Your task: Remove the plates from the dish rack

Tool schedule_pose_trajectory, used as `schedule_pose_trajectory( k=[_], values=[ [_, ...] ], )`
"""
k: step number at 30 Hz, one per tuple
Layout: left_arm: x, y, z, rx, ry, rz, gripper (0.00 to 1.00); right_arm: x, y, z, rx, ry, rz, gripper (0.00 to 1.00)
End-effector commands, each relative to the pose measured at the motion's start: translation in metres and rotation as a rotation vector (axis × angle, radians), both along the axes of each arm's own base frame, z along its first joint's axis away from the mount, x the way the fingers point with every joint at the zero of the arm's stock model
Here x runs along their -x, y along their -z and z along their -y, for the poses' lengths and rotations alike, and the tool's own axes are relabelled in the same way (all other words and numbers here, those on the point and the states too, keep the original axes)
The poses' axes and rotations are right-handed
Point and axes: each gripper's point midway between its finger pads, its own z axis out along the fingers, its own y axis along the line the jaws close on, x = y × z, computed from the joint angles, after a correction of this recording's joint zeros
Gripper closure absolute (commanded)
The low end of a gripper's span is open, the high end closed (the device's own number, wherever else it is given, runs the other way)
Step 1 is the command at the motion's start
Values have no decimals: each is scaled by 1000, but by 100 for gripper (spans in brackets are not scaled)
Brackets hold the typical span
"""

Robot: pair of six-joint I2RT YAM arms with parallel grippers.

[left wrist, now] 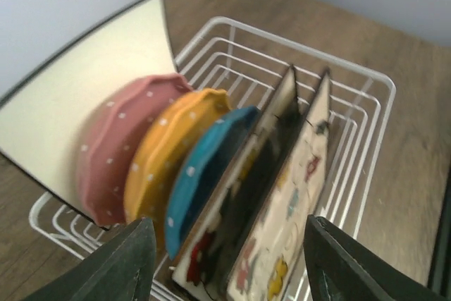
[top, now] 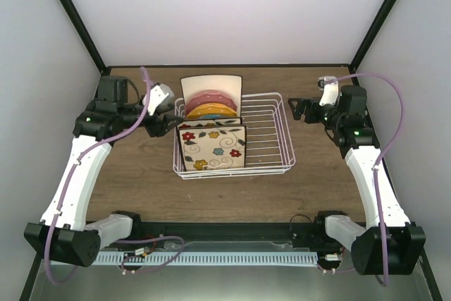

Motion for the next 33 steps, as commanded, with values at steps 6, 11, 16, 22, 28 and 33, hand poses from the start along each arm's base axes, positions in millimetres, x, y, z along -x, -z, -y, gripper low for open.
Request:
schedule_pose_trajectory(
  k=[6, 11, 16, 22, 28, 33],
  values=[
    [49, 38, 16, -189, 352, 24, 43, -3, -16, -1, -4, -18, 56, 0],
    [41, 51, 18, -232, 394, 59, 46, 1, -13, 2, 4, 0, 52, 0],
    [37, 62, 22, -266, 435, 73, 46, 6, -9, 6, 11, 22, 47, 0],
    [32, 75, 25, -303, 456, 97, 47, 10, -8, 8, 7, 38, 44, 0],
    [23, 82, 26, -315, 445, 116, 47, 14, -8, 10, 9, 51, 42, 0],
    [17, 82, 27, -316, 432, 138, 46, 17, -10, 12, 14, 60, 45, 0]
  ],
)
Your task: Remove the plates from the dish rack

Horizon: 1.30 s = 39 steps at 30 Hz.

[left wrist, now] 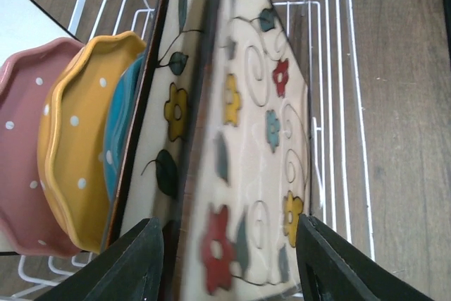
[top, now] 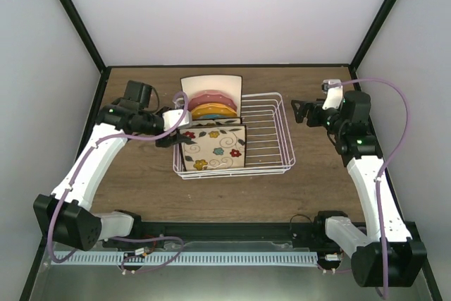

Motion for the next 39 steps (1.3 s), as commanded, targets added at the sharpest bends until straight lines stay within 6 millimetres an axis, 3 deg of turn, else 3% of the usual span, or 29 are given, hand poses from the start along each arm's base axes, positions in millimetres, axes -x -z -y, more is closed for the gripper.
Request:
schedule_pose_trajectory(
  k=[1, 10, 20, 23, 27, 32, 39],
  values=[
    [-9, 8, 2, -13, 12, 34, 47, 5, 0, 7, 3, 31, -3, 0],
    [-12, 15, 1, -27, 17, 30, 47, 5, 0, 7, 3, 33, -4, 0],
    [-9, 38, 11, -53, 45, -46, 64, 7, -2, 9, 13, 45, 2, 0],
    [-11, 40, 16, -53, 46, -49, 73, 9, -1, 11, 16, 53, -1, 0],
    [-15, 36, 20, -51, 39, -45, 94, 12, 0, 13, 23, 65, 1, 0],
    [-17, 17, 22, -23, 19, -17, 96, 14, 4, 14, 27, 74, -3, 0],
    [-21, -36, 25, 45, -7, 83, 96, 13, 10, 13, 13, 67, -10, 0]
  ],
)
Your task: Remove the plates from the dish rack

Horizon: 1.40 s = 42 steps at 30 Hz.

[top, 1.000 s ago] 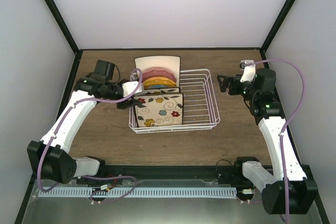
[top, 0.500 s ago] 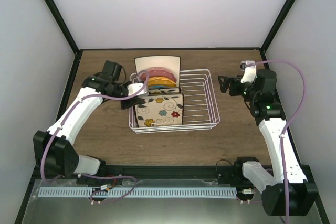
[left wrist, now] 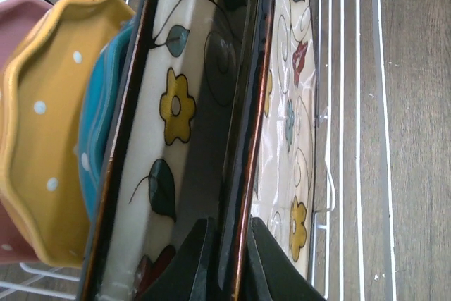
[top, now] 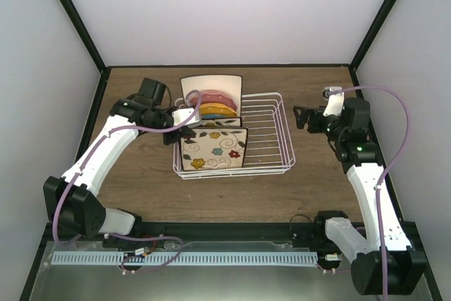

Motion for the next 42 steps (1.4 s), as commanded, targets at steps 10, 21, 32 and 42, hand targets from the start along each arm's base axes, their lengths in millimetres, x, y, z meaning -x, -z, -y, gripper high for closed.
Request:
schedule_pose_trajectory(
  k=[10, 21, 32, 42],
  values=[
    [-2, -108, 13, 186, -9, 210, 96, -5, 4, 0, -22, -1, 9, 0],
    [0, -121, 16, 228, -19, 197, 96, -3, 8, 0, -21, -4, 1, 0],
    [1, -149, 21, 295, -39, 179, 96, -3, 11, -1, -25, -8, -6, 0],
    [-1, -189, 25, 400, -89, 164, 96, -3, 15, -2, -27, -13, -10, 0]
  ],
)
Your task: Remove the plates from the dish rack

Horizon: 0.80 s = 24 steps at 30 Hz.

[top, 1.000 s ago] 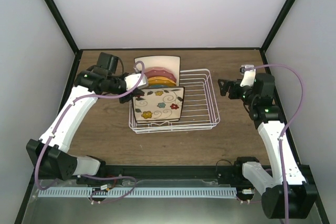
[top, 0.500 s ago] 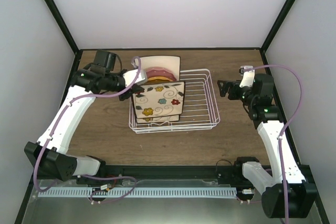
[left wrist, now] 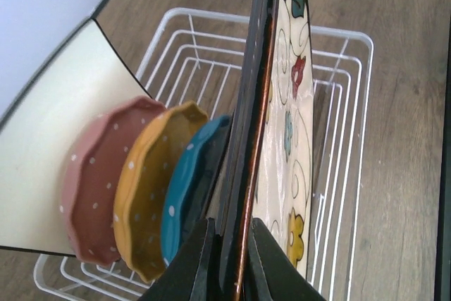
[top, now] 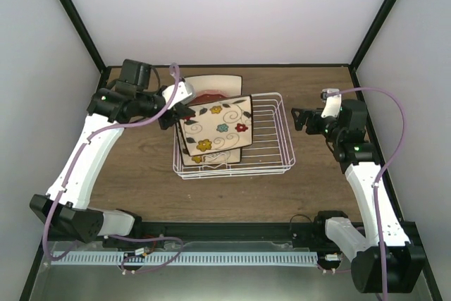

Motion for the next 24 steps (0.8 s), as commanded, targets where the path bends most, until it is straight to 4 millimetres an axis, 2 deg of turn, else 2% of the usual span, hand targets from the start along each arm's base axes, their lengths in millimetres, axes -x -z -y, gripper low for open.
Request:
schedule_pose_trajectory(
  k=[1, 7, 12, 17, 21, 24],
  values=[
    [0, -91, 21, 247, 50, 151, 96, 0, 0, 2, -9, 2, 7, 0],
    [-9, -128, 25, 369, -2, 144, 96, 0, 5, 1, -9, 0, -1, 0],
    [-26, -157, 18, 501, -84, 104, 96, 0, 6, 1, -4, -2, -3, 0],
    [-49, -199, -4, 703, -191, 64, 96, 1, 7, 1, -1, -4, -4, 0],
    [-66, -231, -32, 859, -259, 39, 96, 1, 7, 1, 0, -6, -7, 0],
    [-78, -243, -55, 946, -307, 4, 96, 2, 8, 1, 0, -7, -10, 0]
  ],
)
